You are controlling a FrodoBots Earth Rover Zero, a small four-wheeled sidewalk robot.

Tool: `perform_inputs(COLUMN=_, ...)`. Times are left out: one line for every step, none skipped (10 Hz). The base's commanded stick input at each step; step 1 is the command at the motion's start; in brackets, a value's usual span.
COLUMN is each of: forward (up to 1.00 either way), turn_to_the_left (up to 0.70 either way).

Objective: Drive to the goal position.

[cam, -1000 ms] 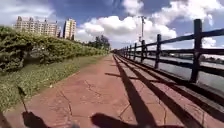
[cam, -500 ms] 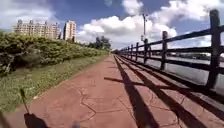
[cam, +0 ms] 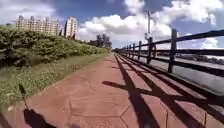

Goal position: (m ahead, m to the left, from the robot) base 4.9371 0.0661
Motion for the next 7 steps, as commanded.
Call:
perform_inputs(forward=0.85, turn_to_the_left=0.0)
perform_inputs(forward=0.85, turn_to_the_left=0.0)
perform_inputs(forward=0.85, turn_to_the_left=0.0)
perform_inputs(forward=0.85, turn_to_the_left=0.0)
perform_inputs(forward=0.85, turn_to_the_left=0.0)
perform_inputs(forward=0.85, turn_to_the_left=0.0)
perform_inputs(forward=0.85, turn_to_the_left=0.0)
